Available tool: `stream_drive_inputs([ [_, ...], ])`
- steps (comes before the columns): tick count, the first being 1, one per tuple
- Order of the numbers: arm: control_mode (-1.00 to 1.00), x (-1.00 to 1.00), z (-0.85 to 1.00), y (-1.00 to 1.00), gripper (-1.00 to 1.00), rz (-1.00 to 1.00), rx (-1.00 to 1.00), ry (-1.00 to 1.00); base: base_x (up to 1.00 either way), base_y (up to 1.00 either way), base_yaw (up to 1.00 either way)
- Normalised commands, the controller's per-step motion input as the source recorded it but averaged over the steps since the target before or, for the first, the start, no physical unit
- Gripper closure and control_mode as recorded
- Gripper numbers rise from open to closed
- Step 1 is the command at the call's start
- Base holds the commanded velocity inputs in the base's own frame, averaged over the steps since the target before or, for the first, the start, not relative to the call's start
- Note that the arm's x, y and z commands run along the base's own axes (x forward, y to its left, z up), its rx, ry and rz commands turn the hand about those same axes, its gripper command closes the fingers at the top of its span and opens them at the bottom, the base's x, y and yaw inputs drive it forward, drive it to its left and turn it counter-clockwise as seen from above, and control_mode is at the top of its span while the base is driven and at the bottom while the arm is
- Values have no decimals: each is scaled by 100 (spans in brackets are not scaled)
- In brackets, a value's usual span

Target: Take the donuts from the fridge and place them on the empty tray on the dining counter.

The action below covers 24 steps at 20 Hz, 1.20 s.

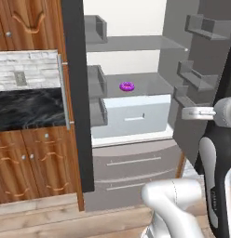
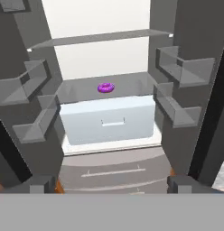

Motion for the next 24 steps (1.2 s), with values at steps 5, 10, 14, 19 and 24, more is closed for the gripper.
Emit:
stream_drive_inputs([
  [5,100,0,0,0,-100,0,0,0,100,40,-5],
  [10,100,0,0,0,-100,0,0,0,100,-18,-3],
  [14,100,0,0,0,-100,0,0,0,100,-10,0],
  [19,100,0,0,0,-100,0,0,0,97,-17,-10],
  [24,100,0,0,0,-100,0,0,0,63,-47,-42],
])
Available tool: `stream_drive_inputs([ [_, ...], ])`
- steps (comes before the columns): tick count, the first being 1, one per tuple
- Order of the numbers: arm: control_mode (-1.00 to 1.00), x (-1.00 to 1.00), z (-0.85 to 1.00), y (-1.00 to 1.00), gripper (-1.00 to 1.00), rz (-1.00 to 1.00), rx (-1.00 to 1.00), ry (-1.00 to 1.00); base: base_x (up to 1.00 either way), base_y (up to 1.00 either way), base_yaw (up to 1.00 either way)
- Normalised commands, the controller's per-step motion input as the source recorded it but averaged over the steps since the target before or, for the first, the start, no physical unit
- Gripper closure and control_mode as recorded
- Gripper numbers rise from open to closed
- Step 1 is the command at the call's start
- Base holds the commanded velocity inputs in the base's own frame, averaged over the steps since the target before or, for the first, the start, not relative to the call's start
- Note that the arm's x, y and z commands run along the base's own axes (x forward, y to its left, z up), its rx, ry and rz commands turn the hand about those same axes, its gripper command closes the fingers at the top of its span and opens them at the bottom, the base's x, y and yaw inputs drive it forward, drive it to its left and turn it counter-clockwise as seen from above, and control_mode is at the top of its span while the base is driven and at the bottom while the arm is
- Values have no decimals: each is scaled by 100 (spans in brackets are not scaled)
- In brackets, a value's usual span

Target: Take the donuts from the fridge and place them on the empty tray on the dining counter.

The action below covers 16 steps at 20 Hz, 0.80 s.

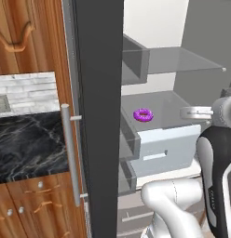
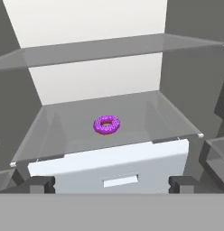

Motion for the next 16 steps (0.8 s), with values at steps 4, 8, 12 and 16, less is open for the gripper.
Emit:
stream_drive_inputs([
  [4,100,0,0,0,-100,0,0,0,81,-68,-2],
  [8,100,0,0,0,-100,0,0,0,100,-74,30],
  [12,-100,50,-27,-7,-100,7,0,7,50,-23,16],
  [16,-100,100,-60,-15,-100,1,0,28,0,0,0],
])
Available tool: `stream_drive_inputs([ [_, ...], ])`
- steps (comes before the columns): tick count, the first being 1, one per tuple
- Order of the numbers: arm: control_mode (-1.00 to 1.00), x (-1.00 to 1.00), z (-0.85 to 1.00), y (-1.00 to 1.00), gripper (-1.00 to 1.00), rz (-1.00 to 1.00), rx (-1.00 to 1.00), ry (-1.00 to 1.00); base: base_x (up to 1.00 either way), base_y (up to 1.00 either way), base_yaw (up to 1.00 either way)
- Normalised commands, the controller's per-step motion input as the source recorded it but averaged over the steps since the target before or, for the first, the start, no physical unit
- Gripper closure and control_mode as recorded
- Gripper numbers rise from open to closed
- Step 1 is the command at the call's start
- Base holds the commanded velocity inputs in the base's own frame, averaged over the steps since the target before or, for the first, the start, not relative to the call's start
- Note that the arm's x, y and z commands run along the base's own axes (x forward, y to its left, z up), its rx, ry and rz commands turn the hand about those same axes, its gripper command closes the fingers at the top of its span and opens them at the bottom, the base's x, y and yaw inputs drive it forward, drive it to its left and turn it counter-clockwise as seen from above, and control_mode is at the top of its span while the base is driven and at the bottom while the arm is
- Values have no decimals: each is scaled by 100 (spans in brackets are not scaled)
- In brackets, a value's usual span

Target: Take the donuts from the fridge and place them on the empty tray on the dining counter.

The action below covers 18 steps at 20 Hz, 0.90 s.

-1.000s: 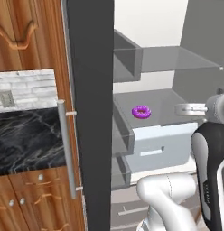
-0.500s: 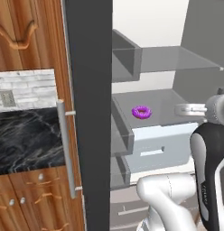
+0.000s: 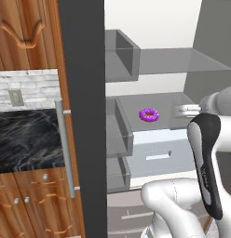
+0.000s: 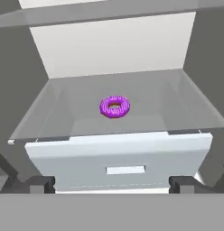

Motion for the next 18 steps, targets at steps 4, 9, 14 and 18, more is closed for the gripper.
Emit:
stream_drive_inputs([
  [4,-100,56,-65,-6,-100,0,0,19,0,0,0],
  [9,-100,9,-37,-1,-100,0,3,-9,0,0,0],
  [14,-100,42,-22,-2,-100,-3,5,16,0,0,0],
  [18,-100,33,-29,-14,-100,0,12,14,0,0,0],
])
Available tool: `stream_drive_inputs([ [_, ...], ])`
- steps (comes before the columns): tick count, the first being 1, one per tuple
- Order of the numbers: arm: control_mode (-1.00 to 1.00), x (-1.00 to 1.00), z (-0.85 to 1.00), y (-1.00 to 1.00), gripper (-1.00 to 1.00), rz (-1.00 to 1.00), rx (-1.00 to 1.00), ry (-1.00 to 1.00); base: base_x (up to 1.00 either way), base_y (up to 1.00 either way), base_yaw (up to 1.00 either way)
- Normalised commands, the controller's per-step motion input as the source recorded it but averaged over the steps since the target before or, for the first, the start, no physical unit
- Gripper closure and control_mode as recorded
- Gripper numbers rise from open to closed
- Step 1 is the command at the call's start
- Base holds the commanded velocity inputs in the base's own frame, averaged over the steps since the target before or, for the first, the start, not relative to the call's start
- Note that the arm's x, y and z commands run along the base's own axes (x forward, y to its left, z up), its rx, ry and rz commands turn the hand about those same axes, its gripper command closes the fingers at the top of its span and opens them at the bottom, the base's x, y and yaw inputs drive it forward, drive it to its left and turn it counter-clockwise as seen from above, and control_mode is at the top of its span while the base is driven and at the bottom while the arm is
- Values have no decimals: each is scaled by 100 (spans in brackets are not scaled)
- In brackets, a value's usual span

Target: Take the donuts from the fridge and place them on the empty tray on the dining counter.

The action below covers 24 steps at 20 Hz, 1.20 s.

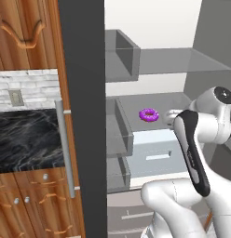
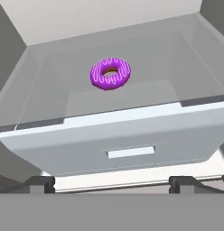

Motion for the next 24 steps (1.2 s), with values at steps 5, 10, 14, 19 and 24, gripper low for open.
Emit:
stream_drive_inputs([
  [5,-100,30,-28,-4,-100,0,10,0,0,0,0],
  [10,-100,37,-5,0,-100,0,2,0,0,0,0],
  [14,-100,33,-1,-4,-100,0,0,0,0,0,0],
  [19,-100,37,-4,-8,-100,0,0,0,0,0,0],
  [24,-100,40,-9,-1,-100,0,0,0,0,0,0],
])
